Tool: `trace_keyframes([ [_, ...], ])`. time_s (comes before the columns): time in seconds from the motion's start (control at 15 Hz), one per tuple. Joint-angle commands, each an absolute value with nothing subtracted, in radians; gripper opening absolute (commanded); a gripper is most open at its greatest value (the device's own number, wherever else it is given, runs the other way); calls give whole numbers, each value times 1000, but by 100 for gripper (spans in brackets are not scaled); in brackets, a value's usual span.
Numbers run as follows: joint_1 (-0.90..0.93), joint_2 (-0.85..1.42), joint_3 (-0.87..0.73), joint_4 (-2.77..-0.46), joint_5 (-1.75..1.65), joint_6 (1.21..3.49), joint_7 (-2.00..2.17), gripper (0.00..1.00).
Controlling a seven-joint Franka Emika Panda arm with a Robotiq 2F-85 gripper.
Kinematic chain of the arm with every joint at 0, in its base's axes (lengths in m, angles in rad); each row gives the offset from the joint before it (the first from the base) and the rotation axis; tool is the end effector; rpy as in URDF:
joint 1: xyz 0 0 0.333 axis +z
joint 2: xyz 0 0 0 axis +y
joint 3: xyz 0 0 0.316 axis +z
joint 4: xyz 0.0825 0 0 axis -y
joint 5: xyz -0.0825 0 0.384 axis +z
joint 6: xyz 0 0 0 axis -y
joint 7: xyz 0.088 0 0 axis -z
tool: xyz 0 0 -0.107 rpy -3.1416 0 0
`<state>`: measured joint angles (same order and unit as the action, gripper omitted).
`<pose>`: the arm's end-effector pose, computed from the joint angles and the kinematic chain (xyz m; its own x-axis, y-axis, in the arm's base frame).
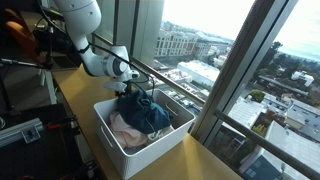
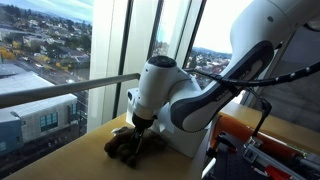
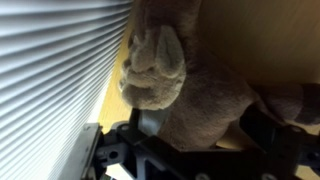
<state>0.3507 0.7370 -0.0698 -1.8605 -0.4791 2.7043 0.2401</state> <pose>0.6085 0.1940 0.1269 0.8727 0.4778 0.1009 0.4395 -0.8586 0.2640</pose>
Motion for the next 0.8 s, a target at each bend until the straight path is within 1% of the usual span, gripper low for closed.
trace_keyframes([
  [0.0, 349, 746, -59, -1870, -424, 2690, 211, 100],
  [0.07, 343, 745, -53, -1874, -409, 2688, 203, 96],
  [0.13, 337, 743, -46, -1877, -394, 2684, 194, 74],
  [0.27, 330, 735, -33, -1889, -362, 2681, 177, 69],
  [0.33, 329, 730, -25, -1896, -347, 2680, 169, 62],
  [0.4, 332, 724, -20, -1908, -336, 2683, 166, 53],
  [0.53, 335, 708, -6, -1936, -318, 2685, 159, 37],
  [0.67, 342, 692, 1, -1967, -314, 2692, 160, 24],
  [0.73, 343, 676, 5, -1990, -314, 2692, 160, 16],
])
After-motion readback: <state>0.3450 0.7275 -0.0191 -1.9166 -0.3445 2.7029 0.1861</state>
